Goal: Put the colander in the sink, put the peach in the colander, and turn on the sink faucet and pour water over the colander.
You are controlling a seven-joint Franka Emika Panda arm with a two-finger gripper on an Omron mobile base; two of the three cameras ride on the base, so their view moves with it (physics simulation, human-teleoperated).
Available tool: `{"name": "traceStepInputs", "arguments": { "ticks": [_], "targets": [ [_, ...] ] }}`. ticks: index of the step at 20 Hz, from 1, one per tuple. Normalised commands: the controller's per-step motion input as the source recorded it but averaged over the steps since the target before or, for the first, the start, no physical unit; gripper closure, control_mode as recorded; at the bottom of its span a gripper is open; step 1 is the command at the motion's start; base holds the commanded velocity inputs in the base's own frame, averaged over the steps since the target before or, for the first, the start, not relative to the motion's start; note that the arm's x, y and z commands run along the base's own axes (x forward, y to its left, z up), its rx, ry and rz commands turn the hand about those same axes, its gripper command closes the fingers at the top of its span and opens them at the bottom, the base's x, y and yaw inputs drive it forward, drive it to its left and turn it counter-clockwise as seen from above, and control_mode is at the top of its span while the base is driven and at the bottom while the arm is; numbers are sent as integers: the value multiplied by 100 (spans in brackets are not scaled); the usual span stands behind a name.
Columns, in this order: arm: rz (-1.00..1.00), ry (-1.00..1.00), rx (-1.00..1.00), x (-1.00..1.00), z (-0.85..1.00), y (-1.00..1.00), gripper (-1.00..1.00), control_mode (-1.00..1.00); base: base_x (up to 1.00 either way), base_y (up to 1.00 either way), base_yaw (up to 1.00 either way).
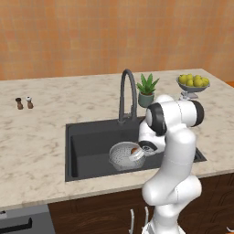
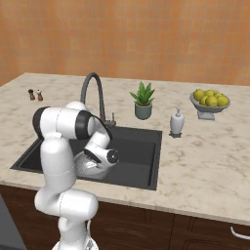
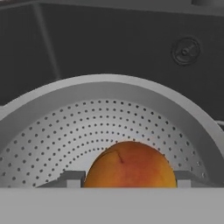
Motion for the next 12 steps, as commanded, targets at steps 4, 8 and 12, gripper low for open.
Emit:
{"name": "traceStepInputs", "arguments": {
  "ticks": [4,8,12],
  "targets": [
    [7,1,0,5,0,0,100,-100,0,0,0],
    [3,0,0,10,0,0,100,-100,0,0,0],
    [0,0,-3,7,-6,1,100,-100,0,0,0]
  ]
}}
